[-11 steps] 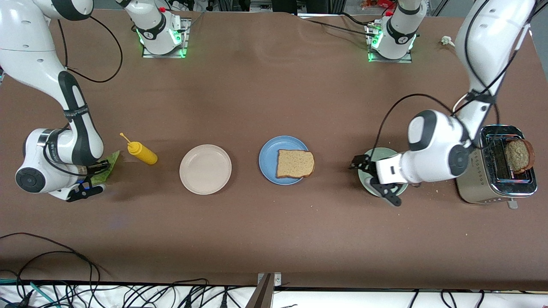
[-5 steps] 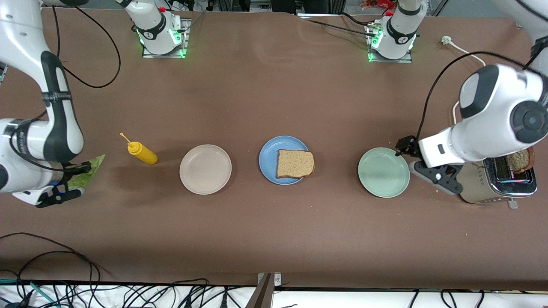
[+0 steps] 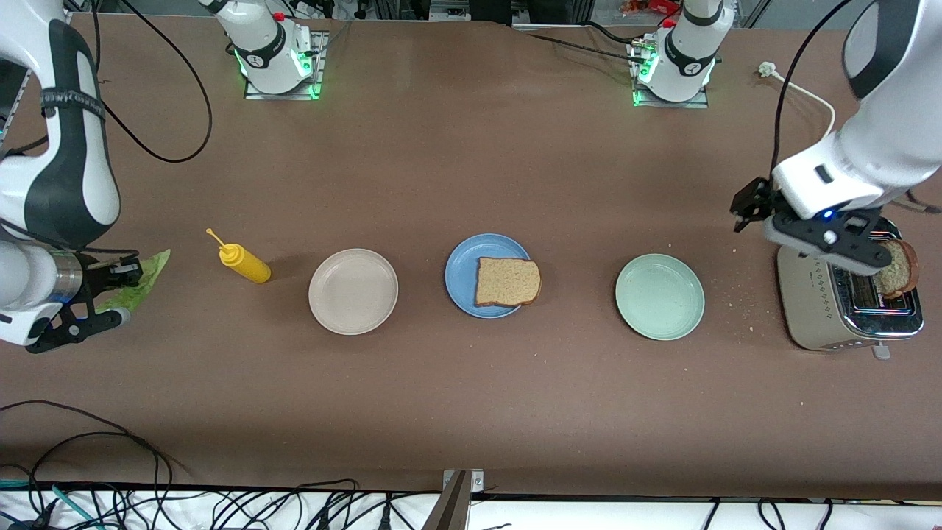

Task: Make sandwich in blue plate with both arms
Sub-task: 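Carry the lettuce leaf with the right gripper over the blue plate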

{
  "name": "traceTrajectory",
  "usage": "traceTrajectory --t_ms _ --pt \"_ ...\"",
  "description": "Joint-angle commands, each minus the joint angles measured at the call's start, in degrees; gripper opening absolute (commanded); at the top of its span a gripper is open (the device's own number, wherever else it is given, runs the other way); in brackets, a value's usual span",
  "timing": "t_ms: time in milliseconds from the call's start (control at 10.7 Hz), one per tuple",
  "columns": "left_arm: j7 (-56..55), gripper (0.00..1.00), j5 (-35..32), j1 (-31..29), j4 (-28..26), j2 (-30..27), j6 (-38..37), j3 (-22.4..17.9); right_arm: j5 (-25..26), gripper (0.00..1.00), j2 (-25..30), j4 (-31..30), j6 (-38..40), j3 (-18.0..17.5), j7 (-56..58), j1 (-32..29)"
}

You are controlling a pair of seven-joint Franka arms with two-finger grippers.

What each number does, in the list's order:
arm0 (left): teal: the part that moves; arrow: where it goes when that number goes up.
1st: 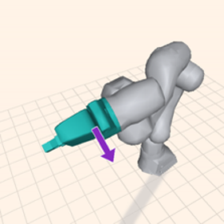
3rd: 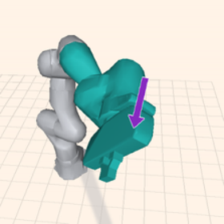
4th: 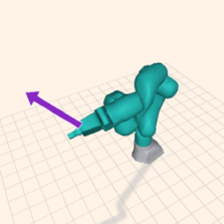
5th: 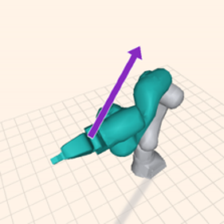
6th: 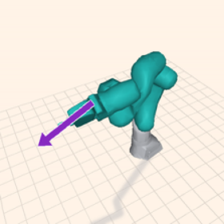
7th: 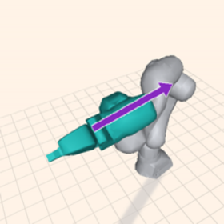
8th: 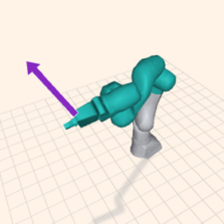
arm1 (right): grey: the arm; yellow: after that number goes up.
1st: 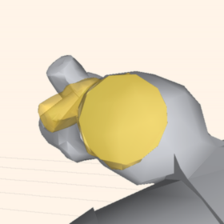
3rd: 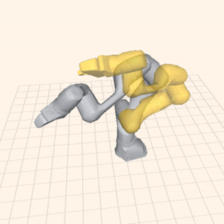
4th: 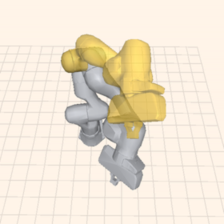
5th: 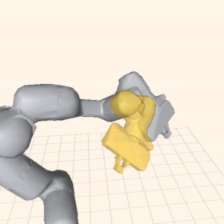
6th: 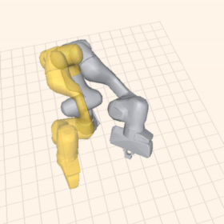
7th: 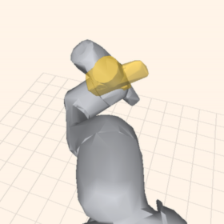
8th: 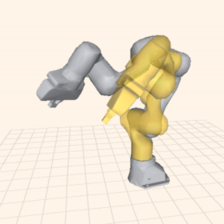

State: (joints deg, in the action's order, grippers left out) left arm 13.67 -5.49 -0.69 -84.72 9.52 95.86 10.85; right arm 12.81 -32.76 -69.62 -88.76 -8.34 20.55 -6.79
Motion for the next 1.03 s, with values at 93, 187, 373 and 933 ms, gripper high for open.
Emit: traceTrajectory --t_ms 93,187,373,933 --pt "-3.3 1.0 8.3 2.6 -10.3 -9.5 1.7 -7.6 -7.6 0.0 -0.2 3.5 3.5 -7.4 -12.6 -0.2" --pt "-3.6 1.0 7.7 3.9 -12.1 -11.1 2.0 -7.9 -10.7 0.0 -0.2 3.5 3.5 -9.4 -18.5 -0.2" --pt "-3.9 1.0 7.0 3.7 -15.1 -12.6 2.9 -8.0 -12.7 0.0 -0.6 3.6 2.7 -15.7 -33.2 -0.2" --pt "-4.1 1.0 6.9 3.1 -13.4 -12.2 0.0 -7.8 -23.7 0.0 -6.7 3.2 -12.9 -20.8 -66.2 10.0"
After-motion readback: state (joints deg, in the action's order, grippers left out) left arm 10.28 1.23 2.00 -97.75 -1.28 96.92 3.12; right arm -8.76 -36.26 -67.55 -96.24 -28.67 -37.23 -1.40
